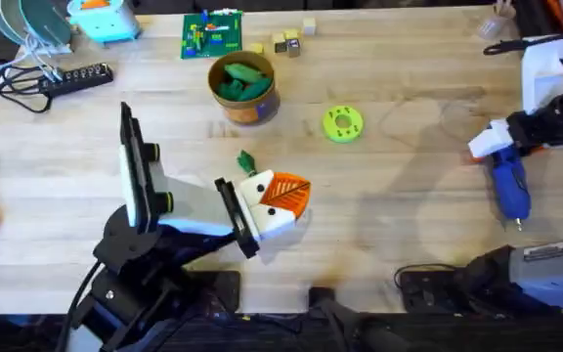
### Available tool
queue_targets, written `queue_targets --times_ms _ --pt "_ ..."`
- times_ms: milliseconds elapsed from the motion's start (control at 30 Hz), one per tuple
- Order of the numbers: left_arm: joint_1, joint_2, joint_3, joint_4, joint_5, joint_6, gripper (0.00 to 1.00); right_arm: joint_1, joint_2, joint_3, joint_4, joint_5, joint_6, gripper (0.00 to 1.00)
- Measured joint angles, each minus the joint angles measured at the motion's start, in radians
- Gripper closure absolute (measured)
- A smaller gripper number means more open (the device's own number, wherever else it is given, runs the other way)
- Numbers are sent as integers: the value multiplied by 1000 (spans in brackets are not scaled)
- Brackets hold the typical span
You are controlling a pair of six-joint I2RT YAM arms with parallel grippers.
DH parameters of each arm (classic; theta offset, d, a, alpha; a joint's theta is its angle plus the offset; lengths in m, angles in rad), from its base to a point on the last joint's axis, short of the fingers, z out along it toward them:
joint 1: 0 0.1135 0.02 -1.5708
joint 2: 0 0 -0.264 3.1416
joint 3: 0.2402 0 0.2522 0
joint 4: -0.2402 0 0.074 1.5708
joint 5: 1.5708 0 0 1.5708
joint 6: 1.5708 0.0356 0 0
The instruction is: Pick up the gripper from the table and insert it into the empty holder that is missing its gripper. Then pick up a screw, insert it into the mounting hole, and use the screwdriver to tighten it. Finally, clean up the table by picking up the vegetable and placing it into the bucket.
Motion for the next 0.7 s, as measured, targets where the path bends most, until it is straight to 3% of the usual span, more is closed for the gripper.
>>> queue_targets --times_ms 100,167,333,500,700 --pt "0 0 0 0 0 0 986 0 0 0 0 0 -1 37" --pt "0 0 0 0 0 0 986 0 0 0 3 0 -3 130" --pt "0 0 0 0 0 0 986 0 1 2 14 0 -6 478" --pt "0 0 0 0 0 0 986 -6 7 3 31 11 -7 942" --pt "0 0 0 0 0 0 986 -7 28 43 7 -8 27 977"
